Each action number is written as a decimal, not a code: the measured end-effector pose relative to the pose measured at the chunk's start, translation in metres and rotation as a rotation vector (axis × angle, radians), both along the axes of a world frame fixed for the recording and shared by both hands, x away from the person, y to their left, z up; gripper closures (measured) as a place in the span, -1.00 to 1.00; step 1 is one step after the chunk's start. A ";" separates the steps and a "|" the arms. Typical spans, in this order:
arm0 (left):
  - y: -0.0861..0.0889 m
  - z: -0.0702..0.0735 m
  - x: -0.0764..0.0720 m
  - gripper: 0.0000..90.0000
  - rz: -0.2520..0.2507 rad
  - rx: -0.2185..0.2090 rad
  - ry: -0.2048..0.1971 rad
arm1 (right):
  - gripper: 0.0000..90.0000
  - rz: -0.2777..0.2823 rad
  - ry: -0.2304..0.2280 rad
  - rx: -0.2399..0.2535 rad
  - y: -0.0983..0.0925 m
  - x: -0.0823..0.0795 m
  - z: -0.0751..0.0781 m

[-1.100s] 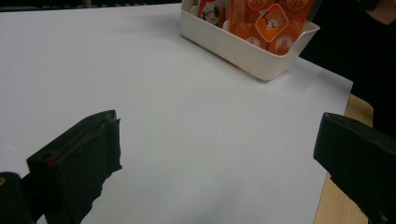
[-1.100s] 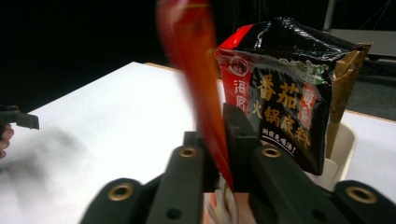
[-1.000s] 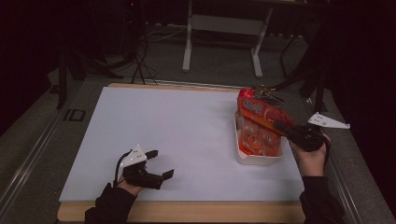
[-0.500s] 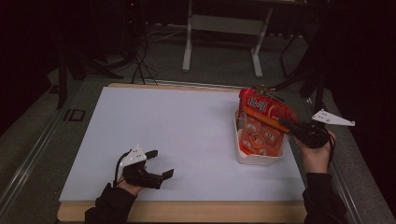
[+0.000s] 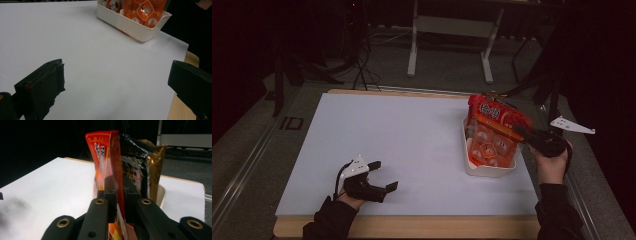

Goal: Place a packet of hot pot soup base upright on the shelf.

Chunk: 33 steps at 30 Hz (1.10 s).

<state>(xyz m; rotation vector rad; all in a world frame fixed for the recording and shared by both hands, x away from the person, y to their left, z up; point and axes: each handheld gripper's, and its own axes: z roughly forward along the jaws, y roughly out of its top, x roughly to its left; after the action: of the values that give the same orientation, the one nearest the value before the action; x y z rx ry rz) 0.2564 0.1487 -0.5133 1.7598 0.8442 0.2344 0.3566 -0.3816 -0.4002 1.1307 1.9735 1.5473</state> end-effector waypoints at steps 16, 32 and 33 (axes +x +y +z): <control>0.001 0.000 0.000 -0.98 0.002 -0.001 -0.003 | 0.00 0.032 -0.172 0.033 0.030 -0.024 0.051; 0.001 0.001 0.000 -0.98 0.002 -0.003 -0.009 | -0.59 0.191 -0.146 0.032 0.081 -0.038 0.054; 0.001 0.001 0.000 -0.98 0.001 -0.005 -0.009 | -0.65 0.215 -0.122 0.034 0.088 -0.039 0.046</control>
<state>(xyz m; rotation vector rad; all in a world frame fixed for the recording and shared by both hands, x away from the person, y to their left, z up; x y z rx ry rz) 0.2560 0.1500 -0.5125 1.7528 0.8382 0.2406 0.3180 -0.2931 -0.3541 0.8358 2.0478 1.7186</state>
